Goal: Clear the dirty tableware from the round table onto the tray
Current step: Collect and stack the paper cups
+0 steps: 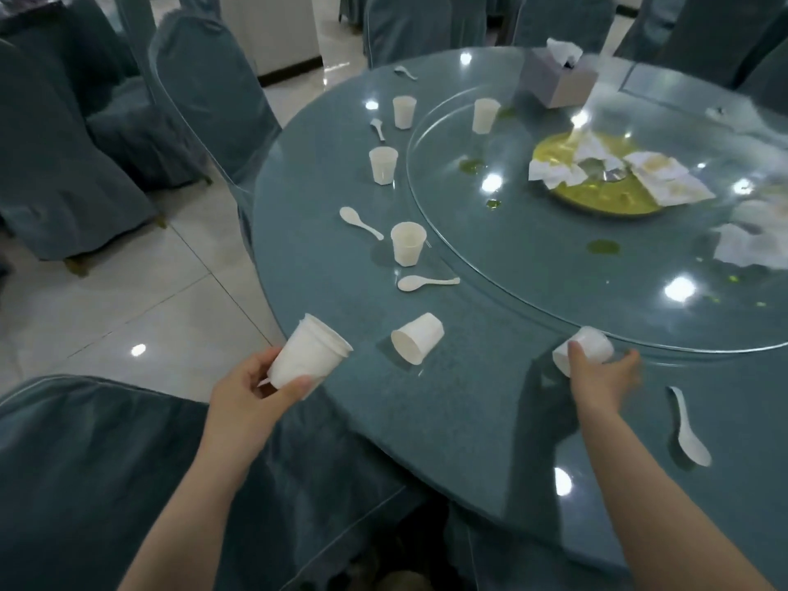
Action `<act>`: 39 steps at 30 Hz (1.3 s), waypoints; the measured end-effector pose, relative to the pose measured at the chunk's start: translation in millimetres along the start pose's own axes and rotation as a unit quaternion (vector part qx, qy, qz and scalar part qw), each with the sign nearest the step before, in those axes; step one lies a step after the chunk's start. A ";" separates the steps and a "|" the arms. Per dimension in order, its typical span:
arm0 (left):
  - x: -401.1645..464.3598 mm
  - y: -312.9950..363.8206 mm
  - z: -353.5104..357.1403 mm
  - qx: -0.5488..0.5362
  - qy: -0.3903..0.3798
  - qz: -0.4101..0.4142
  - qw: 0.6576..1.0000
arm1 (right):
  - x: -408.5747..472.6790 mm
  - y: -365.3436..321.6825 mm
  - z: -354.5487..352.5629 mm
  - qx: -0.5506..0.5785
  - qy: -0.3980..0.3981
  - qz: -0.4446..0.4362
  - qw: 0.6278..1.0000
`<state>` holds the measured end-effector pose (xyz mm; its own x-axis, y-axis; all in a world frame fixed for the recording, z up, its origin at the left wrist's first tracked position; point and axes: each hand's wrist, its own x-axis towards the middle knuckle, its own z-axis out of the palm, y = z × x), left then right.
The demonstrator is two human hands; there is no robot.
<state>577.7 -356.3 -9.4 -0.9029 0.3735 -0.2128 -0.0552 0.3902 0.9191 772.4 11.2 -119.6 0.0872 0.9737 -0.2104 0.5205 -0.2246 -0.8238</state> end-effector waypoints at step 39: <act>13.7 -21.9 -9.4 -0.029 0.038 -0.054 0.997 | -105.0 -49.0 105.6 -0.114 -0.402 -0.337 0.844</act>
<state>562.6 -367.7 -29.2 -0.9197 0.2660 -0.2887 -0.1770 0.3754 0.9098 648.1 -84.1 -112.7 -0.8502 0.5169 -0.0997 0.3804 0.4724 -0.7950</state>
